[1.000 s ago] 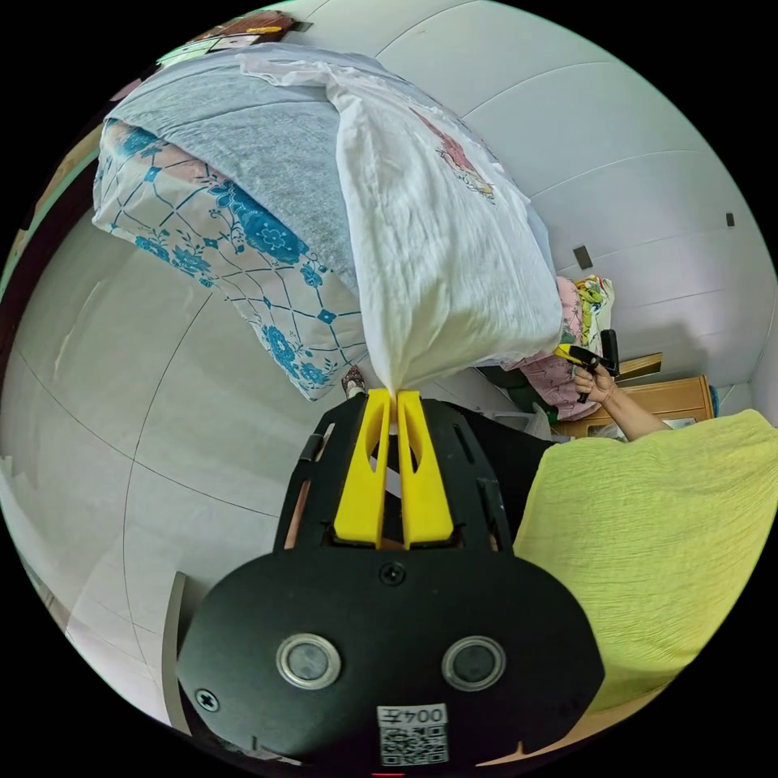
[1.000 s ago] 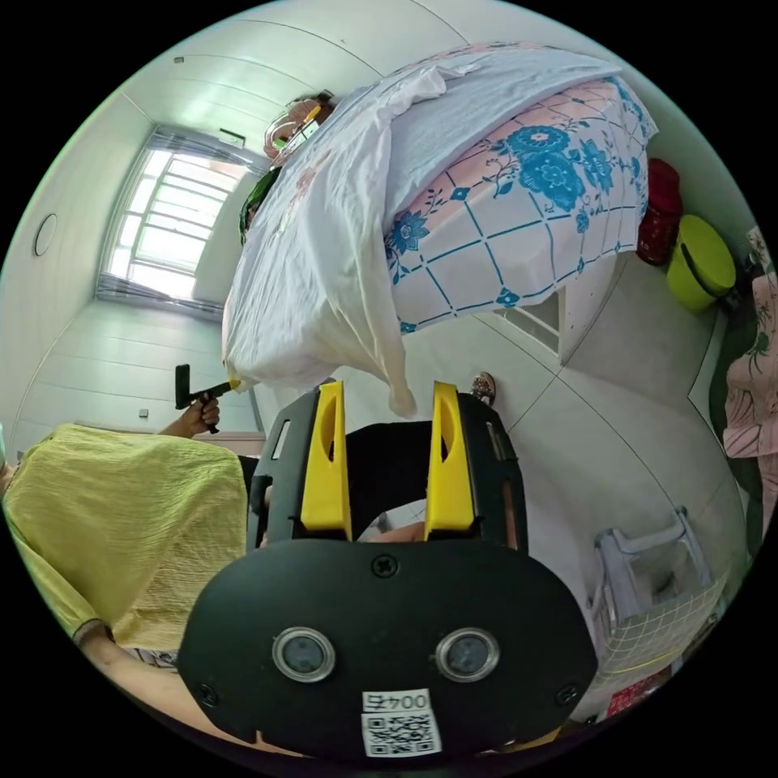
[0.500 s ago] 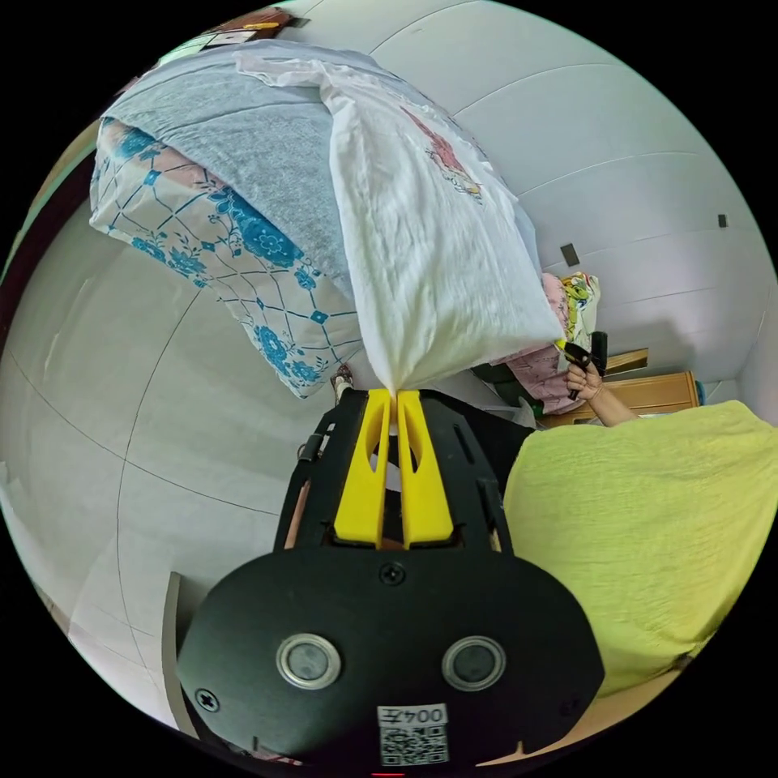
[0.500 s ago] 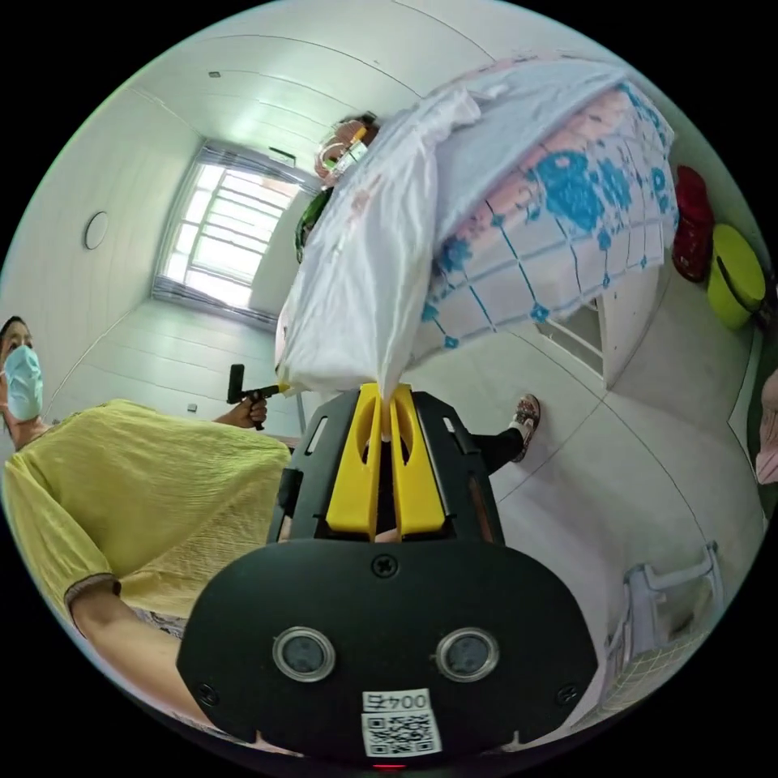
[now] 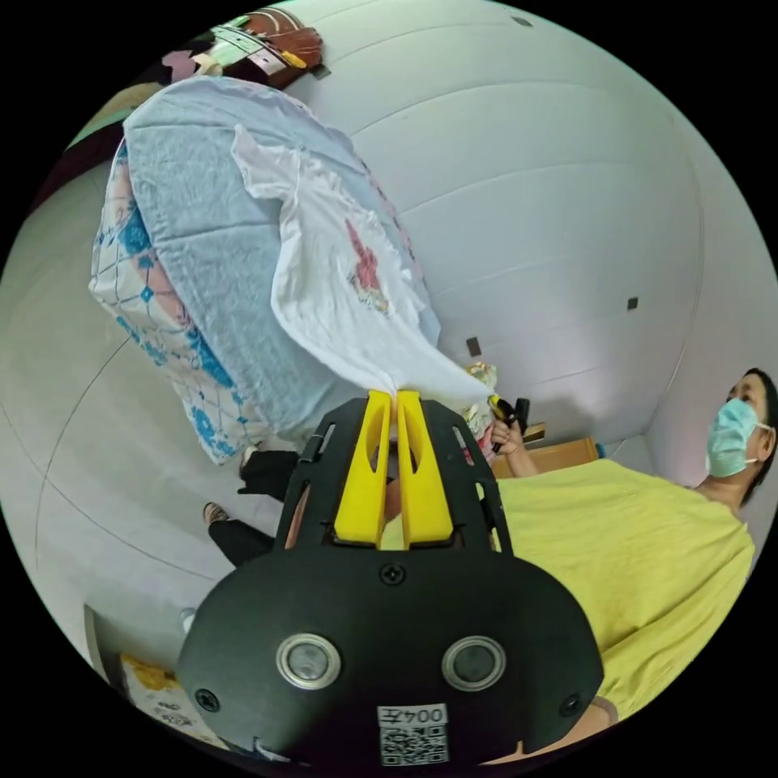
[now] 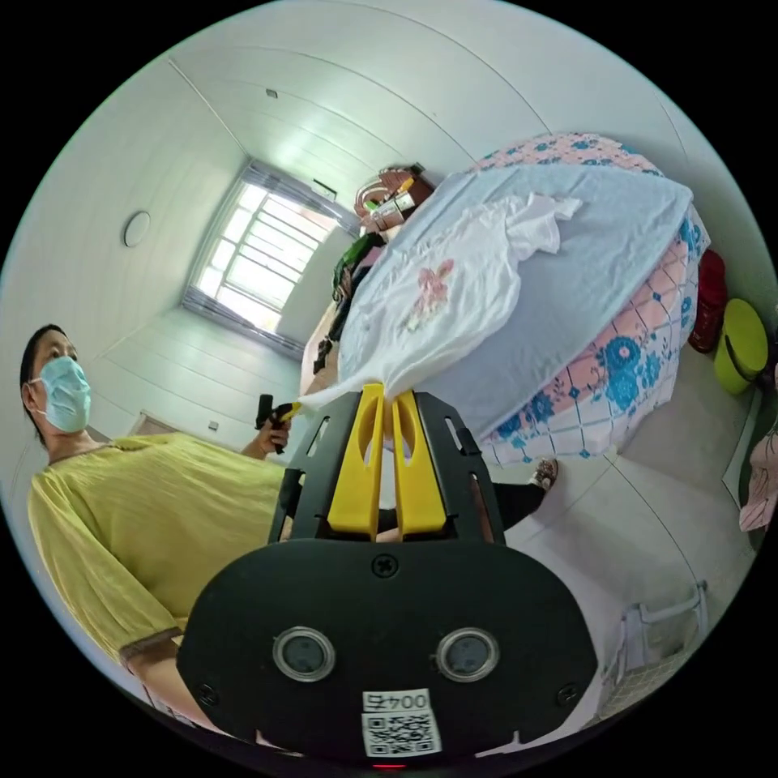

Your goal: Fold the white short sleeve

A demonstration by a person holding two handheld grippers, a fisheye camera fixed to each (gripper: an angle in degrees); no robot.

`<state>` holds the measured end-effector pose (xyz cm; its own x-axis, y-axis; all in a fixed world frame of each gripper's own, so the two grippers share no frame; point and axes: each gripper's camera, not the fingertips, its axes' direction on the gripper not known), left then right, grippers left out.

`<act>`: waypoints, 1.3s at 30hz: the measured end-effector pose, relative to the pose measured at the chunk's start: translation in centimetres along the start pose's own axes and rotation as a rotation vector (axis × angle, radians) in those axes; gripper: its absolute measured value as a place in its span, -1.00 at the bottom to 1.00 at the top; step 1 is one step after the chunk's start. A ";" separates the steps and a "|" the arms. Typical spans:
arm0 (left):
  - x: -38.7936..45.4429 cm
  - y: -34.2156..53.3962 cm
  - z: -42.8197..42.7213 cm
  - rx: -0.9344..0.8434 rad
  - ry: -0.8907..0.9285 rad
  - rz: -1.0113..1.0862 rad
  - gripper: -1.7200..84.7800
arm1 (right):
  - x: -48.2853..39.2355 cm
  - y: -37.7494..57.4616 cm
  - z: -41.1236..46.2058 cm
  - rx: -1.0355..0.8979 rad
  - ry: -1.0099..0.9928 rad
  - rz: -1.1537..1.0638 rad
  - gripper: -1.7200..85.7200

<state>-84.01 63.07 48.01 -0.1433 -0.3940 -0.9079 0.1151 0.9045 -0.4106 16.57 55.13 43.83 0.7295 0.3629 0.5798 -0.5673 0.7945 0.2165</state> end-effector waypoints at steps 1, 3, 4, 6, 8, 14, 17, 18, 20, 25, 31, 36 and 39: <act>0.2 -1.8 -0.8 0.031 0.032 -0.014 -0.93 | -0.6 -1.5 -0.3 0.032 -0.029 0.005 -0.97; 0.7 -4.7 -1.8 0.072 0.057 -0.025 -0.93 | -1.4 -4.3 -0.5 0.069 -0.055 0.008 -0.97; 1.2 -6.9 -2.2 0.093 0.060 -0.025 -0.93 | -1.8 -6.3 -0.5 0.092 -0.068 0.007 -0.97; 1.8 -10.4 -2.7 0.128 0.065 -0.021 -0.93 | -2.1 -9.7 -0.5 0.121 -0.081 0.025 -0.97; 2.3 -14.2 -3.0 0.161 0.061 -0.024 -0.93 | -2.0 -13.3 -0.3 0.146 -0.091 0.044 -0.97; 2.5 -26.6 -2.1 0.254 -0.012 -0.088 -0.93 | 0.8 -25.6 2.3 0.173 -0.109 0.131 -0.97; 0.9 -31.8 -0.9 0.278 -0.034 -0.157 -0.93 | 3.5 -30.7 4.4 0.171 -0.127 0.195 -0.97; 0.0 -33.5 -0.4 0.287 -0.033 -0.187 -0.93 | 4.8 -32.4 5.3 0.165 -0.134 0.225 -0.97; -0.9 -35.4 0.3 0.293 -0.065 -0.213 -0.93 | 6.4 -34.5 6.5 0.153 -0.147 0.249 -0.97; -0.4 -36.0 0.9 0.276 -0.094 -0.194 -0.93 | 7.1 -36.1 7.5 0.093 -0.152 0.229 -0.97; 4.4 -29.9 -1.9 0.228 -0.050 -0.069 -0.93 | 3.2 -29.5 2.8 0.102 -0.140 0.198 -0.97; 8.0 -22.3 -3.8 0.153 -0.054 -0.003 -0.93 | -1.6 -21.2 0.0 0.066 -0.081 0.188 -0.97; 8.6 -17.7 -4.3 0.099 -0.083 -0.007 -0.93 | -3.4 -15.7 -0.4 0.028 -0.040 0.215 -0.97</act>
<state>-91.49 44.40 47.86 -0.0633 -0.4161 -0.9071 0.2118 0.8826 -0.4196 23.12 41.58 38.15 0.5752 0.5021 0.6458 -0.7188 0.6871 0.1061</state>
